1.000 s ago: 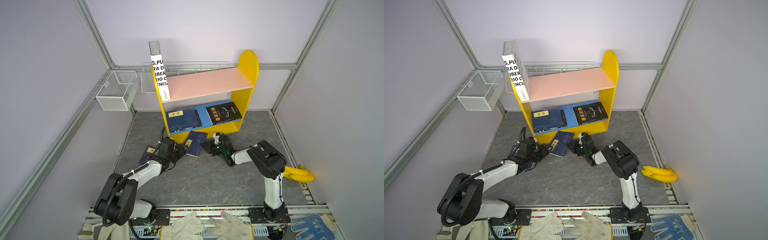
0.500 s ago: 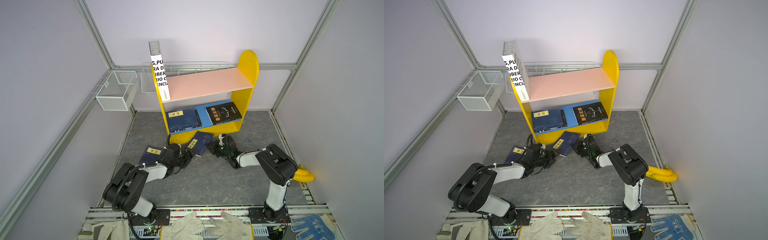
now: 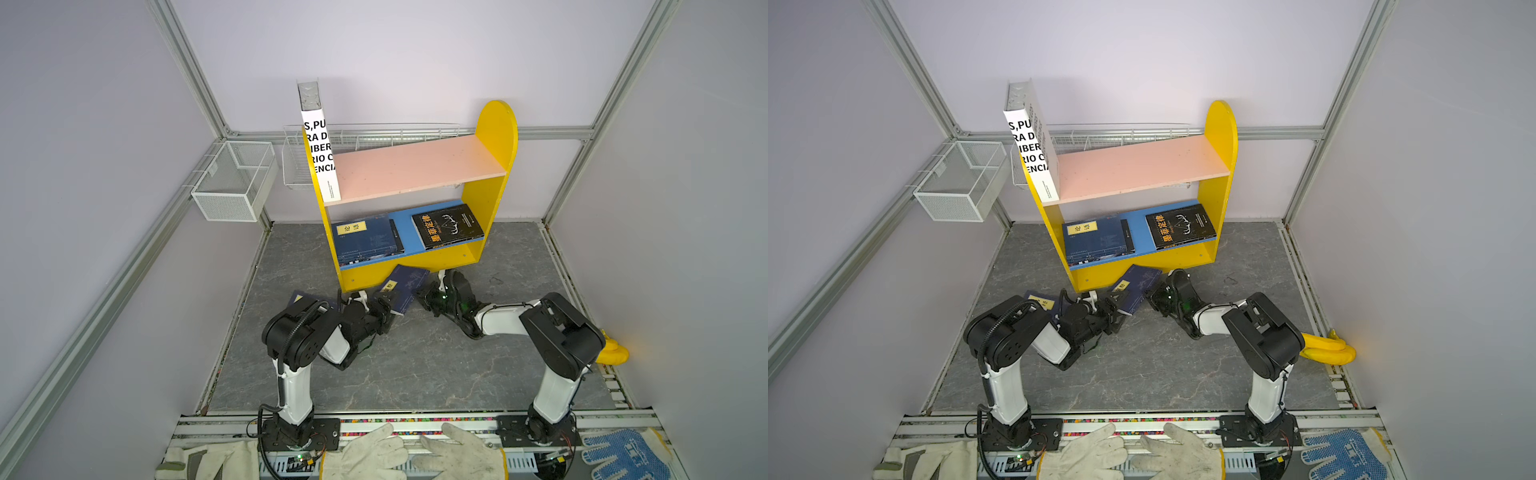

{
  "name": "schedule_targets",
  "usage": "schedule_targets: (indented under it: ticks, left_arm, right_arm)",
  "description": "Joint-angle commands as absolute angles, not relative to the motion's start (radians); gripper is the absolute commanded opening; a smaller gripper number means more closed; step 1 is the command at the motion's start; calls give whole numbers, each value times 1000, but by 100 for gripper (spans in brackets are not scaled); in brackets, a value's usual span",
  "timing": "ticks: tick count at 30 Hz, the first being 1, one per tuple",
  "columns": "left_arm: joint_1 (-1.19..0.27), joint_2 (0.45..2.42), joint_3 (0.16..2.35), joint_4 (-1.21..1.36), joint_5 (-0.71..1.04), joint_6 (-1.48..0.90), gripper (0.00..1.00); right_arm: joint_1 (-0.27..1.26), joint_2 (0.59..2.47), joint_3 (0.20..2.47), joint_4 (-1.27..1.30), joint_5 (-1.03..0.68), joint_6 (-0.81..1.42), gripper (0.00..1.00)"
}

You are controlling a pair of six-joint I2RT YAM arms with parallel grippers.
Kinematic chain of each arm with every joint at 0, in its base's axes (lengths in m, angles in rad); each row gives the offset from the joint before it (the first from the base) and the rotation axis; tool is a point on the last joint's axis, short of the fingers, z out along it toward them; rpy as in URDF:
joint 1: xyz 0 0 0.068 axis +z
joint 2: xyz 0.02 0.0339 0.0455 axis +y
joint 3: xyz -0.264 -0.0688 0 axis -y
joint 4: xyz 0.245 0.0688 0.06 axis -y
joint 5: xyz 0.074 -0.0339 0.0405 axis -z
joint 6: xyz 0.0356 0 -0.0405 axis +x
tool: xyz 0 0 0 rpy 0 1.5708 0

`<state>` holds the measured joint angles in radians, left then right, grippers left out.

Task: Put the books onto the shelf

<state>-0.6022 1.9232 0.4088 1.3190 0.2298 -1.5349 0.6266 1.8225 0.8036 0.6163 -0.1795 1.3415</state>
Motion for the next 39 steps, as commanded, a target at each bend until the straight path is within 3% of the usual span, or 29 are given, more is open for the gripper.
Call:
schedule_targets:
  ticks: [1,14,21,24,28,30,35,39]
  left_arm:
    - [-609,1893,388,1413,143,-1553,90]
    - [-609,1851,378,1413,109,-1548,48]
    - [-609,1868,376,1413,113,-1557,14]
    - [-610,1865,374,1413,119,-1560,2]
    - [-609,1859,362,1413,124,-1570,0]
    - [-609,1852,363,1413,131,-1570,0]
    - [-611,1861,373,1411,165,-1585,0]
    - [-611,1858,373,1411,164,-1582,0]
  right_arm:
    - [636,1780,789,594,-153,1373,8]
    - [638,1764,785,549,-133,1358,8]
    - [643,1756,766,577,-144,1355,10]
    - [643,1759,758,632,-166,1344,15]
    - [642,1794,756,725,-211,1355,36]
    - [643,1807,756,741,-213,1366,40]
    - [643,1821,781,734,-218,1360,42]
    - [642,1825,799,710,-215,1355,31]
